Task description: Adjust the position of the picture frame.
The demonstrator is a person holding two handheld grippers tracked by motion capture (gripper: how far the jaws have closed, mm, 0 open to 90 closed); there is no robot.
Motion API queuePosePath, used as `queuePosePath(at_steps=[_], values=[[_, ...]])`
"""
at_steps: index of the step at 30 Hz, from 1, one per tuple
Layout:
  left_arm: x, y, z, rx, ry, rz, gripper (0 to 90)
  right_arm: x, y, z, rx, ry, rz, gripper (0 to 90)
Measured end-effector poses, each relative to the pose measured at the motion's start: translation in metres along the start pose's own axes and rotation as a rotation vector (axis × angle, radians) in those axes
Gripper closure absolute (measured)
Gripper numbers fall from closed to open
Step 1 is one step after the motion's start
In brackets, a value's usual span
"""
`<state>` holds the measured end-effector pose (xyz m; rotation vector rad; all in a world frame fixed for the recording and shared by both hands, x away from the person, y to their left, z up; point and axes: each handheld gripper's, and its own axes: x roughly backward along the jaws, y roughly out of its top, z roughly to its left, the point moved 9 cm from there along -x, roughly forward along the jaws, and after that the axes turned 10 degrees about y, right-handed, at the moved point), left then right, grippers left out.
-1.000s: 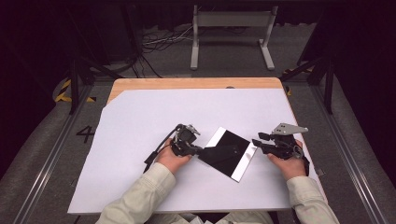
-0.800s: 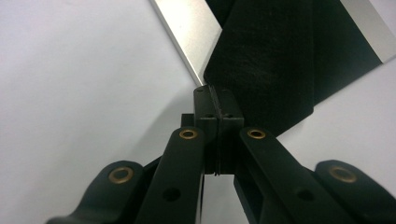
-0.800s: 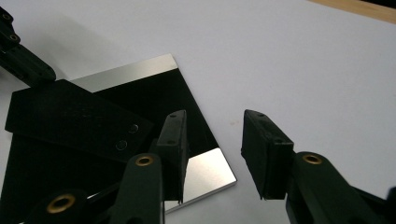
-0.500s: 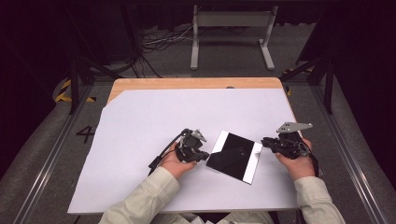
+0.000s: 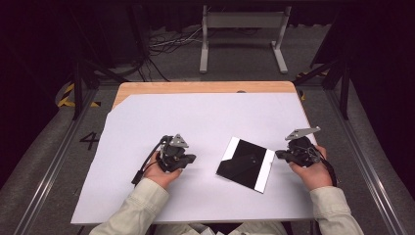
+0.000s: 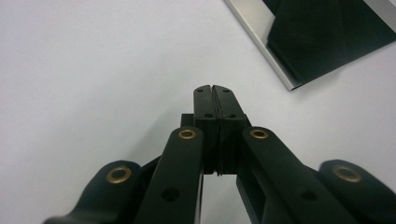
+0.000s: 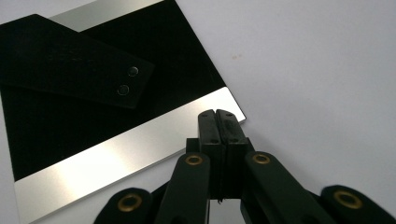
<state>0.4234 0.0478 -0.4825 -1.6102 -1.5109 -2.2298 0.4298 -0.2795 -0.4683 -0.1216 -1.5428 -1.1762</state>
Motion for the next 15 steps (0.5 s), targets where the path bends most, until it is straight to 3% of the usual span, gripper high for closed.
queuePosePath(at_steps=[4, 11, 15], values=[[0.004, -0.002, 0.006, 0.031, 0.008, -0.025, 88.3, -0.009, -0.003, -0.004, -0.029, -0.011, 0.026, 89.9], [0.010, -0.012, 0.009, 0.046, 0.032, -0.031, 86.9, -0.026, -0.004, -0.014, -0.071, -0.037, 0.070, 90.0], [0.015, -0.019, 0.014, 0.062, 0.047, -0.028, 86.4, -0.028, -0.001, -0.019, -0.071, -0.074, 0.084, 90.0]])
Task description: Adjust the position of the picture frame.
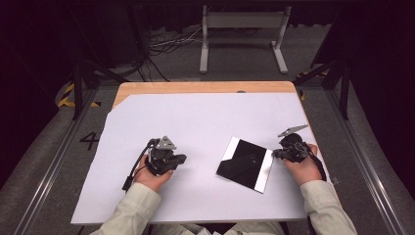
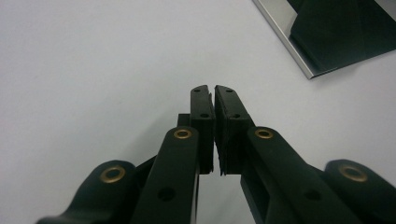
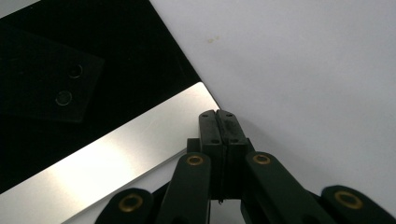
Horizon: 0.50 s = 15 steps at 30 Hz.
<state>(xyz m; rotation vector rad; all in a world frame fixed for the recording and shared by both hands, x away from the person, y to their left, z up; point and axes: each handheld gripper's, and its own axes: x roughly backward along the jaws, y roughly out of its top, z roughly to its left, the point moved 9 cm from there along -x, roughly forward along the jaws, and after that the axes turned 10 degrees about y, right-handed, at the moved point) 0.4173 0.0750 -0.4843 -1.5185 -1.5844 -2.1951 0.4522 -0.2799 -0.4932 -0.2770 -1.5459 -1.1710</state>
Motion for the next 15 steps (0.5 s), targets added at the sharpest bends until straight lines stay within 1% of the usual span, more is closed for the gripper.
queuePosePath(at_steps=[1, 4, 6, 8, 10, 11, 12, 15], values=[[0.001, -0.002, 0.001, 0.008, 0.002, 0.001, 86.2, -0.001, 0.002, -0.001, -0.001, -0.006, -0.003, 90.0], [0.004, -0.007, 0.004, 0.025, 0.010, 0.001, 86.1, -0.007, 0.010, 0.002, 0.014, 0.001, -0.022, 90.0], [0.006, -0.009, 0.005, 0.031, 0.017, -0.001, 86.0, -0.013, 0.017, 0.008, 0.035, 0.003, -0.029, 90.0], [0.008, -0.012, 0.006, 0.033, 0.022, 0.000, 85.9, -0.020, 0.026, 0.015, 0.066, 0.019, -0.045, 90.0], [0.009, -0.014, 0.007, 0.044, 0.030, -0.001, 85.8, -0.027, 0.034, 0.022, 0.078, 0.050, -0.060, 90.0], [0.010, -0.015, 0.008, 0.041, 0.031, 0.002, 85.8, -0.032, 0.040, 0.029, 0.090, 0.076, -0.070, 90.0], [0.010, -0.015, 0.008, 0.048, 0.029, 0.002, 85.8, -0.035, 0.042, 0.032, 0.098, 0.094, -0.076, 90.0], [0.010, -0.016, 0.009, 0.050, 0.030, 0.004, 85.7, -0.045, 0.050, 0.045, 0.118, 0.164, -0.096, 90.0]])
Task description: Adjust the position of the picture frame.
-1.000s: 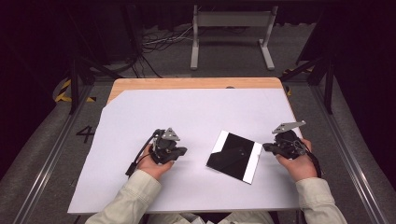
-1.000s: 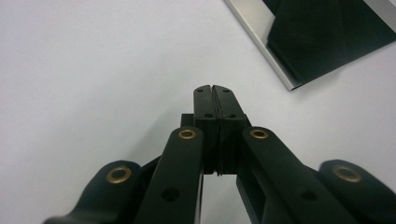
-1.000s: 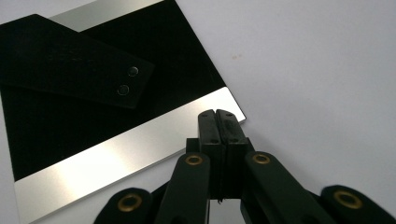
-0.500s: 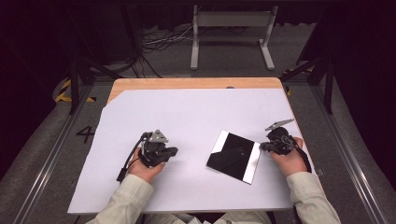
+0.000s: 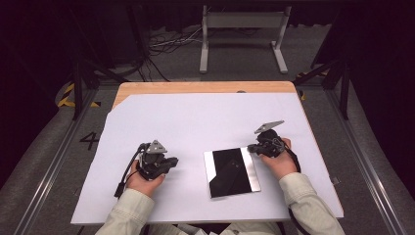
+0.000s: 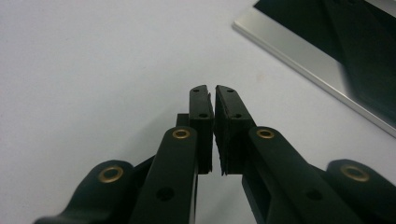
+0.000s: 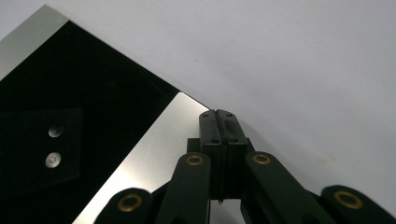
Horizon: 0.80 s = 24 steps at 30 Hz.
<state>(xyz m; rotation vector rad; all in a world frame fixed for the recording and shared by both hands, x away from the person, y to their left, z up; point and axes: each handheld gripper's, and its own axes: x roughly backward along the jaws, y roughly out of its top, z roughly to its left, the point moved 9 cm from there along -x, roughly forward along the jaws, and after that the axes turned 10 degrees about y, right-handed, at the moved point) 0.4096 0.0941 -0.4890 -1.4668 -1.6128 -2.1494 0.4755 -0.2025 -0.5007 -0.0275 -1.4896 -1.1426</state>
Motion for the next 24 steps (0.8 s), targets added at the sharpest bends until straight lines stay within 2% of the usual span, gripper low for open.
queuePosePath(at_steps=[2, 3, 5, 7, 8, 9, 12, 18, 24], values=[[0.000, 0.000, 0.001, -0.003, -0.001, -0.003, 85.6, -0.003, 0.002, 0.003, 0.009, 0.011, -0.008, 90.0], [-0.001, 0.001, 0.001, -0.004, -0.004, -0.002, 85.5, -0.003, 0.004, 0.004, 0.030, 0.018, -0.022, 90.0], [-0.003, 0.001, 0.001, -0.010, -0.007, -0.003, 85.3, 0.003, 0.008, 0.007, 0.039, 0.049, -0.058, 90.0], [-0.004, 0.002, 0.001, -0.004, -0.007, -0.004, 85.3, 0.011, 0.008, 0.012, 0.072, 0.052, -0.057, 90.0], [-0.005, 0.003, 0.001, -0.005, -0.011, -0.004, 85.3, 0.011, 0.008, 0.012, 0.072, 0.052, -0.057, 90.0], [-0.006, 0.004, 0.001, -0.005, -0.012, -0.005, 85.1, 0.016, 0.008, 0.016, 0.099, 0.063, -0.053, 90.0], [-0.009, 0.007, 0.001, -0.011, -0.011, -0.009, 84.4, 0.025, 0.001, 0.031, 0.147, 0.091, -0.015, 90.0], [-0.014, 0.014, 0.001, -0.027, -0.007, -0.014, 83.4, 0.028, -0.012, 0.056, 0.206, 0.132, 0.060, 90.0], [-0.020, 0.022, 0.004, -0.036, -0.005, -0.023, 83.0, 0.032, -0.026, 0.073, 0.262, 0.170, 0.146, 90.0]])
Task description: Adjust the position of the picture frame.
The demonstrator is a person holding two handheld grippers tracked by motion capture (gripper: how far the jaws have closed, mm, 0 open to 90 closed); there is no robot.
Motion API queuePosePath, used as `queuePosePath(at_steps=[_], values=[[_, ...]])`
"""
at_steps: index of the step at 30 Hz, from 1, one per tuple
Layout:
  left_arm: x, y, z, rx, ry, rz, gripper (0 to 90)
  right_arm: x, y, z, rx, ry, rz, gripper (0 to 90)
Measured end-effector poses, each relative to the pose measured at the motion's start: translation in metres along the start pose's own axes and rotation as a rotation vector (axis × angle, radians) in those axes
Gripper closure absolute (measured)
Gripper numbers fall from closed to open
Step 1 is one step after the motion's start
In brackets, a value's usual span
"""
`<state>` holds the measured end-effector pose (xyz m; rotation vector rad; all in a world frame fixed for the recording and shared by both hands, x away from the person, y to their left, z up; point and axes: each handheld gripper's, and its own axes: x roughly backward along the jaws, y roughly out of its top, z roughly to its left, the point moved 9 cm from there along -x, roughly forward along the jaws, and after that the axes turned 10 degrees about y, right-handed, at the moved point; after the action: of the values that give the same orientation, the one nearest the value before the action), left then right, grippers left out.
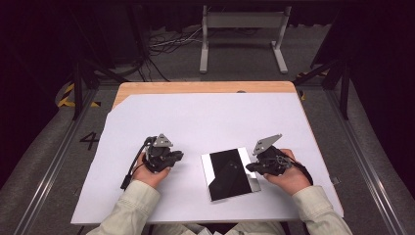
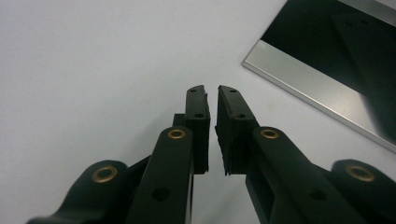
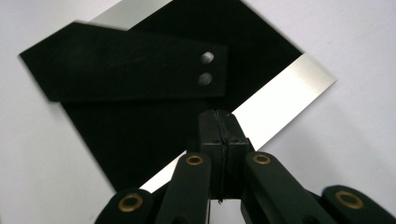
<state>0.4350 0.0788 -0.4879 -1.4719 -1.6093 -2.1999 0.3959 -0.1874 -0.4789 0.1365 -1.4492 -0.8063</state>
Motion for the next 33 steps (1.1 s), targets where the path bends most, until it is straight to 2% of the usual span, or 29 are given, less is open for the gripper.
queuePosePath(at_steps=[2, 5, 6, 13, 17, 23, 25, 28, 33], values=[[-0.002, 0.002, 0.000, -0.004, -0.001, -0.005, 82.7, 0.000, -0.006, 0.008, 0.022, 0.029, 0.032, 90.0], [-0.004, 0.005, 0.001, -0.006, -0.005, -0.006, 82.3, 0.001, -0.012, 0.015, 0.036, 0.047, 0.059, 90.0], [-0.005, 0.006, 0.001, -0.010, -0.003, -0.005, 82.0, 0.002, -0.017, 0.021, 0.049, 0.066, 0.085, 90.0], [-0.012, 0.012, -0.001, -0.020, -0.006, -0.011, 80.7, 0.000, -0.029, 0.037, 0.081, 0.119, 0.151, 90.0], [-0.015, 0.012, -0.001, -0.015, -0.006, -0.009, 78.7, -0.003, -0.034, 0.041, 0.087, 0.134, 0.183, 90.0], [-0.015, 0.012, 0.002, -0.013, 0.012, -0.013, 75.5, -0.007, -0.034, 0.046, 0.095, 0.155, 0.200, 90.0], [-0.015, 0.011, 0.002, -0.010, 0.014, -0.012, 75.0, -0.010, -0.036, 0.046, 0.087, 0.160, 0.217, 90.0], [-0.015, 0.011, 0.003, -0.012, 0.019, -0.010, 74.6, -0.009, -0.037, 0.045, 0.068, 0.176, 0.211, 90.0], [-0.015, 0.011, 0.004, 0.003, 0.024, -0.013, 74.3, -0.010, -0.035, 0.045, 0.071, 0.157, 0.239, 90.0]])
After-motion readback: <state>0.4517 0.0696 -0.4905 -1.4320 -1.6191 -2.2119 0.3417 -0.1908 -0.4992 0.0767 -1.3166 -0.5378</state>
